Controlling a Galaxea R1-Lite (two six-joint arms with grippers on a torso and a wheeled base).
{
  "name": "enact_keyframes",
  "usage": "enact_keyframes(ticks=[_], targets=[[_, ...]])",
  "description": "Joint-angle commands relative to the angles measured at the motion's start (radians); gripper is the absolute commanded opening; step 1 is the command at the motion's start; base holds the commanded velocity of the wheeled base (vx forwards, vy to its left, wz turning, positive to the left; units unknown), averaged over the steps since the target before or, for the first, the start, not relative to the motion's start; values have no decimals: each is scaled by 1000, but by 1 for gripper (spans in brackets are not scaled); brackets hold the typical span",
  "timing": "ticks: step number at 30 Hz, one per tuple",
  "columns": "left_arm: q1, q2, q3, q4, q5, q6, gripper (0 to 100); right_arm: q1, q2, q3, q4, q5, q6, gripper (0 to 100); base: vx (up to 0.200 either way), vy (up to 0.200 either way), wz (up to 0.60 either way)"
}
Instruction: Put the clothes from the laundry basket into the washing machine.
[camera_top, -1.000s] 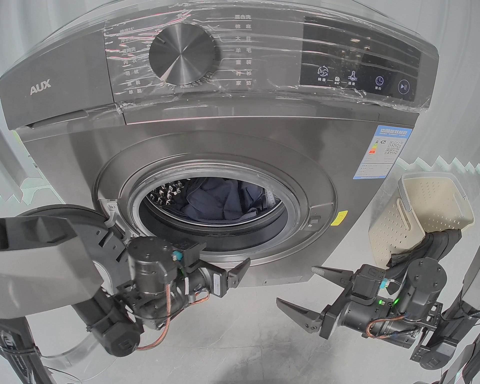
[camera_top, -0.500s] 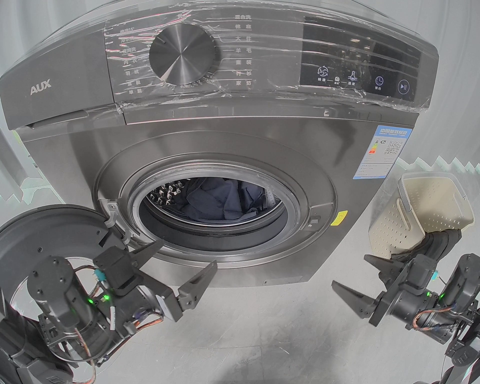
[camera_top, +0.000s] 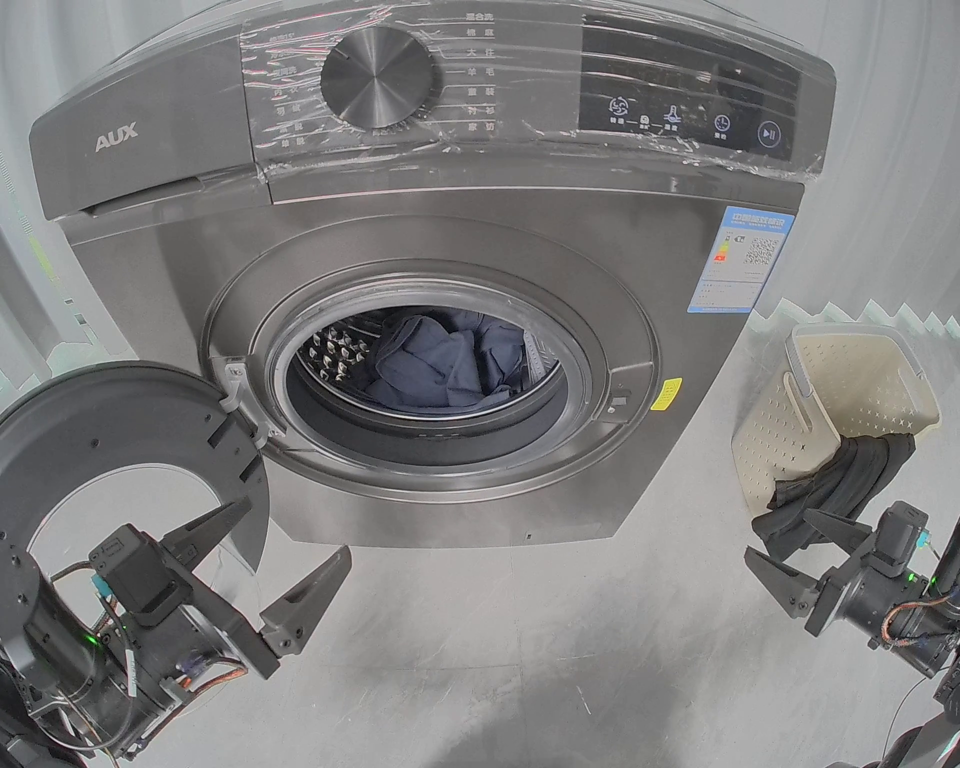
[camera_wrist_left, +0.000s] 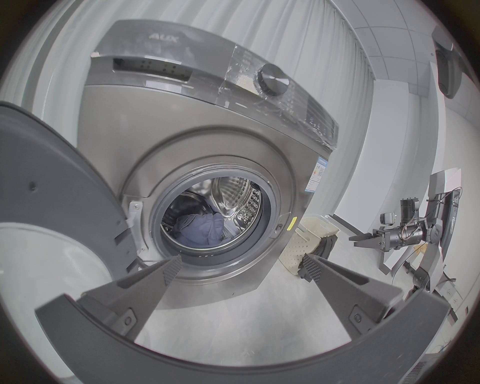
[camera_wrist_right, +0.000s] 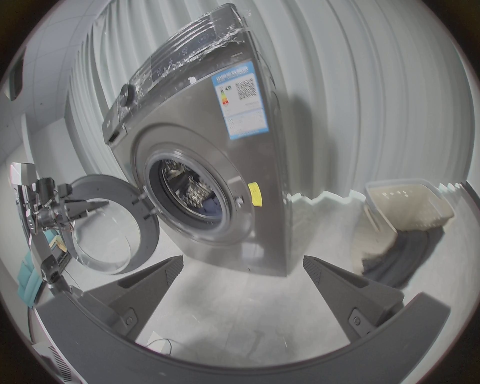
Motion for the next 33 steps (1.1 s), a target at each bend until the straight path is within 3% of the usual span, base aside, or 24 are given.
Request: enact_keyframes(ticks=[1, 8, 11, 12, 14, 16, 17, 20, 26, 28, 32, 33], targets=[[32, -131, 33, 51, 1, 15, 100, -38, -200, 15, 132, -17, 0, 100, -200, 0, 0], [108, -308, 33, 232, 1, 21, 100, -102, -458, 15, 382, -26, -1, 100, -200, 0, 0], [127, -367, 33, 300, 0, 18, 100, -131, -527, 15, 442, -26, -3, 100, 0, 0, 0], [142, -450, 33, 406, -3, 7, 100, -162, -602, 15, 517, -25, -6, 100, 0, 0, 0], [162, -541, 33, 516, -8, -8, 100, -182, -676, 15, 586, -25, -15, 100, 0, 0, 0], [162, -541, 33, 516, -8, -8, 100, -182, -676, 15, 586, -25, -15, 100, 0, 0, 0], [208, -683, 33, 667, -14, -19, 100, -216, -778, 15, 686, -25, -18, 100, 0, 0, 0], [268, -818, 33, 772, -22, -22, 100, -268, -890, 15, 783, -23, -20, 100, 0, 0, 0], [359, -989, 33, 944, -88, -16, 100, -312, -1131, 15, 975, -14, -32, 100, 0, -200, 0], [429, -1070, 33, 1026, -131, -14, 100, -320, -1239, 15, 1088, -14, -34, 100, 0, -200, 0], [495, -1137, 33, 1087, -175, -16, 100, -328, -1246, 15, 1117, -26, -21, 100, 0, -200, 0], [529, -1174, 33, 1116, -198, -16, 100, -328, -1246, 15, 1114, -49, -21, 100, 0, -200, 0]])
